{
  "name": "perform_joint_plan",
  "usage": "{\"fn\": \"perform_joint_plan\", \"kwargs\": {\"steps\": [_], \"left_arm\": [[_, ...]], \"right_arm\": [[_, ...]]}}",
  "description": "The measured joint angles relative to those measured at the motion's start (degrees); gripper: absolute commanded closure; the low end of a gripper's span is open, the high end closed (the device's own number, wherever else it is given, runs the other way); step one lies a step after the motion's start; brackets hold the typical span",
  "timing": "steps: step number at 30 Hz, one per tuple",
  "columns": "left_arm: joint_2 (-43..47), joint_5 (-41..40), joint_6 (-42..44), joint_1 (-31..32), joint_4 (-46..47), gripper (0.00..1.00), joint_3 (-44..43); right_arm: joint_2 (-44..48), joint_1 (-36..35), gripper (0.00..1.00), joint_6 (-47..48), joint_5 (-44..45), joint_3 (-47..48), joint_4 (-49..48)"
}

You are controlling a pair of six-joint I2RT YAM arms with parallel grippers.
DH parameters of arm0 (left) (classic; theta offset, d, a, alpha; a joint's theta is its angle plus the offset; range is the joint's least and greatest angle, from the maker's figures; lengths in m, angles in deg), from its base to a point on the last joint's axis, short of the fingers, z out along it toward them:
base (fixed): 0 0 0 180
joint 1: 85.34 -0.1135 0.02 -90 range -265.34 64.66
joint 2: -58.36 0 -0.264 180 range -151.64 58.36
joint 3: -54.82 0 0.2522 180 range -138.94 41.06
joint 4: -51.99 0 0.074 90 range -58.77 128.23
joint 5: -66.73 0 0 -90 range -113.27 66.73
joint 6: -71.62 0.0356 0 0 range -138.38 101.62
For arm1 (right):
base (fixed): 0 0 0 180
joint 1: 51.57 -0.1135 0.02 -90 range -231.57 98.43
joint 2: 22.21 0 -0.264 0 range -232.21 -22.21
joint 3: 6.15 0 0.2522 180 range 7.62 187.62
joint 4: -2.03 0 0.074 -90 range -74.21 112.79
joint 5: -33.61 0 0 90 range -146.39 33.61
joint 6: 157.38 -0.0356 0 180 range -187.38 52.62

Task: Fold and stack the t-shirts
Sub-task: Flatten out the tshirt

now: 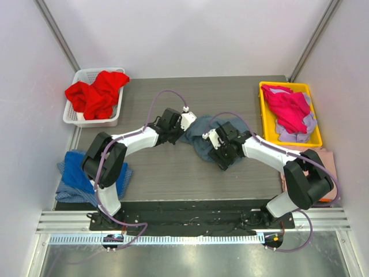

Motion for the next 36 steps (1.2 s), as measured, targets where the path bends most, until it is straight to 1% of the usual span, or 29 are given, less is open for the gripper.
{"fn": "perform_joint_plan", "kwargs": {"steps": [3,4,5,7,10,12,13,14,16,17,18,23,27,30,33,36], "left_arm": [[0.0,-0.04,0.04,0.0,0.0,1.0,0.0],[0.0,-0.07,0.04,0.0,0.0,1.0,0.0],[0.0,-0.09,0.04,0.0,0.02,1.0,0.0],[0.0,-0.15,0.04,0.0,0.02,1.0,0.0],[0.0,-0.17,0.04,0.0,0.02,1.0,0.0],[0.0,-0.2,0.04,0.0,0.02,1.0,0.0],[0.0,-0.2,0.07,0.0,0.02,1.0,0.0],[0.0,-0.22,0.07,0.0,0.02,1.0,0.0],[0.0,-0.24,0.07,0.0,0.02,1.0,0.0],[0.0,-0.31,0.09,0.0,0.02,1.0,0.0],[0.0,-0.42,0.09,0.0,0.02,1.0,0.0],[0.07,-0.98,0.13,0.0,0.39,1.0,0.61],[1.68,-1.92,-0.22,-0.52,0.26,1.0,1.62],[5.16,-2.67,-0.66,-2.05,-0.26,1.0,1.42],[9.38,-3.41,-1.53,-4.55,-2.14,1.0,-1.42],[13.25,-3.65,-2.1,-7.67,-3.72,1.0,-6.73]], "right_arm": [[-0.48,-0.39,0.31,-0.15,-0.11,0.0,-0.07],[-0.7,-0.42,0.3,-0.2,-0.11,0.0,-0.07],[-1.01,-0.48,0.25,-0.2,-0.09,0.0,-0.09],[-1.53,-0.5,0.25,-0.22,-0.13,0.0,-0.11],[-3.08,-0.5,0.33,-0.13,-0.15,0.0,-0.2],[-4.28,-0.52,0.4,0.11,-0.11,0.0,-0.35],[-4.79,-0.5,0.46,0.09,-0.5,0.02,-0.46],[-4.98,-0.52,0.58,0.15,-0.76,0.22,-0.39],[-5.14,-0.66,0.73,0.24,-1.27,0.31,-0.22],[-5.27,-0.85,0.91,0.33,-1.44,0.39,-0.22],[-5.33,-1.09,0.99,0.42,-1.53,0.48,-0.22],[-5.07,-1.27,0.99,0.24,0.68,0.52,-0.33],[-3.78,-0.94,0.99,0.9,7.78,0.22,-0.39],[-0.74,0.11,0.99,2.14,14.38,0.59,0.5],[1.9,2.29,0.99,3.72,20.31,4.28,2.45],[2.97,6.32,0.99,5.86,24.96,11.54,3.52]]}}
